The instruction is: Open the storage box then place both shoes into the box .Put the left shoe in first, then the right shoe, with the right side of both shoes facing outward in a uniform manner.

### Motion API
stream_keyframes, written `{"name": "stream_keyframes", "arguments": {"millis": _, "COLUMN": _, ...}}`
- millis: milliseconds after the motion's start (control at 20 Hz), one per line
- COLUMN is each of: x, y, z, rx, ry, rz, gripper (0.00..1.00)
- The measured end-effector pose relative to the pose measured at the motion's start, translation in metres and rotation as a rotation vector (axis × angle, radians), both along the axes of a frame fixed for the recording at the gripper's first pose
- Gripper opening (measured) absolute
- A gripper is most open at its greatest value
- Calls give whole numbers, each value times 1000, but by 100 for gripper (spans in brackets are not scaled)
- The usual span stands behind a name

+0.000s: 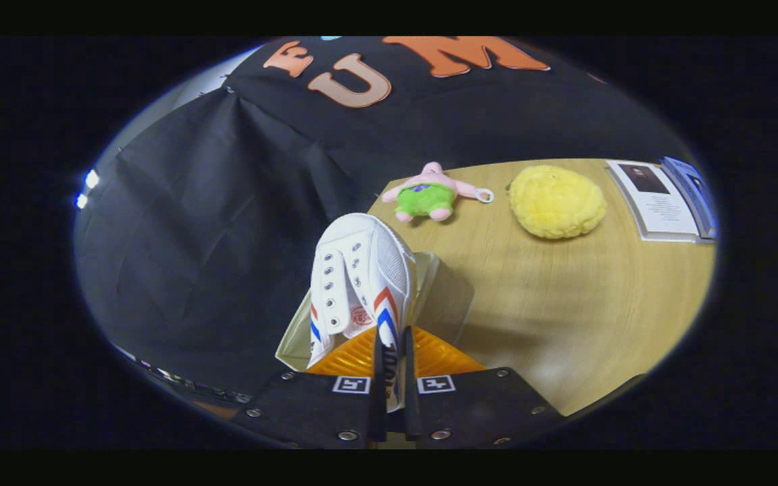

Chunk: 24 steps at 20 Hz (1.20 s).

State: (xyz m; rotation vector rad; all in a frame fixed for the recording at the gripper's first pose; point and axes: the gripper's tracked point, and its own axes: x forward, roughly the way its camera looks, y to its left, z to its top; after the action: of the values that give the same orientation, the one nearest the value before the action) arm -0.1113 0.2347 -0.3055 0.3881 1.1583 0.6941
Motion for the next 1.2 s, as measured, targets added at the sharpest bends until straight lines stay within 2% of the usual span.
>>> {"name": "stream_keyframes", "arguments": {"millis": 150, "x": 0, "y": 17, "z": -13, "rx": -23, "ry": 20, "rz": 69, "gripper": 11}}
{"name": "stream_keyframes", "arguments": {"millis": 350, "x": 1, "y": 22, "z": -7, "rx": -62, "ry": 63, "rz": 115, "gripper": 11}}
{"name": "stream_keyframes", "arguments": {"millis": 650, "x": 7, "y": 24, "z": -11, "rx": -131, "ry": 110, "rz": 144, "gripper": 11}}
{"name": "stream_keyframes", "arguments": {"millis": 900, "x": 5, "y": 20, "z": -11, "rx": -174, "ry": 185, "rz": 91, "gripper": 11}}
{"name": "stream_keyframes", "arguments": {"millis": 1050, "x": 4, "y": 23, "z": -10, "rx": -197, "ry": 170, "rz": 77, "gripper": 11}}
{"name": "stream_keyframes", "arguments": {"millis": 1200, "x": -5, "y": 32, "z": -11, "rx": -150, "ry": 291, "rz": -25, "gripper": 11}}
